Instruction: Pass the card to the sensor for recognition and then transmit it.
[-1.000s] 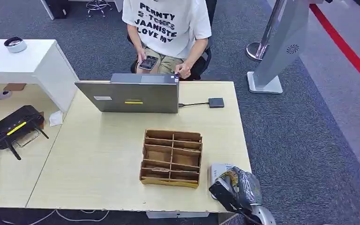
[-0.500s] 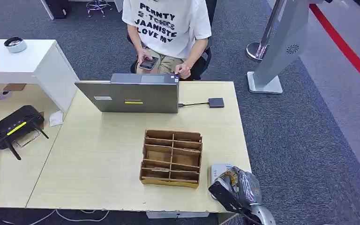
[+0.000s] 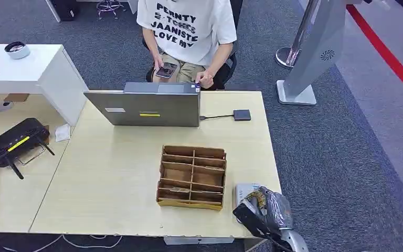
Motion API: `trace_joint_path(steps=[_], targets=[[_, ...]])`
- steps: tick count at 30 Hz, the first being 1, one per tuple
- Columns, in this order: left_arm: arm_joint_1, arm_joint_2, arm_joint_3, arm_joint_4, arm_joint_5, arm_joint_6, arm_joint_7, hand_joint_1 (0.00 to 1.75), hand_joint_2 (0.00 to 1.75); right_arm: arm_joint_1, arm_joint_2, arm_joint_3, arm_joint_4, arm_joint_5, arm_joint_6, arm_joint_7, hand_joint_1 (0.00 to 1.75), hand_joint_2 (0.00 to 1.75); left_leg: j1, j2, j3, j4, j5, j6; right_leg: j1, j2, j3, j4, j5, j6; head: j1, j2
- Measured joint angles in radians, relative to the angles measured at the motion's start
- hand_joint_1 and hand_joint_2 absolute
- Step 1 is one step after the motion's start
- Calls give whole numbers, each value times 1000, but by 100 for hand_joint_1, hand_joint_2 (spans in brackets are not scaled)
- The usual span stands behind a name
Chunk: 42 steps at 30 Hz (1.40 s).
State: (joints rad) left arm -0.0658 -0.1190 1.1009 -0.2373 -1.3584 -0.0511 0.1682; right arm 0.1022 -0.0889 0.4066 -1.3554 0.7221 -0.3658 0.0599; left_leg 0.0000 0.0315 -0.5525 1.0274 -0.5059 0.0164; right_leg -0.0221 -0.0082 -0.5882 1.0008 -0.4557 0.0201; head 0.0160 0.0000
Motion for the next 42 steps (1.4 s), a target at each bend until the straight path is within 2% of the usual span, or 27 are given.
trace_joint_path(steps=[42], targets=[[0,0,7,0,-5,3,0,0,0,-4,0,9,9,0,-14,2,175,175,0,0,0,0,0,0,0,0,0,0,0,0,0,0]])
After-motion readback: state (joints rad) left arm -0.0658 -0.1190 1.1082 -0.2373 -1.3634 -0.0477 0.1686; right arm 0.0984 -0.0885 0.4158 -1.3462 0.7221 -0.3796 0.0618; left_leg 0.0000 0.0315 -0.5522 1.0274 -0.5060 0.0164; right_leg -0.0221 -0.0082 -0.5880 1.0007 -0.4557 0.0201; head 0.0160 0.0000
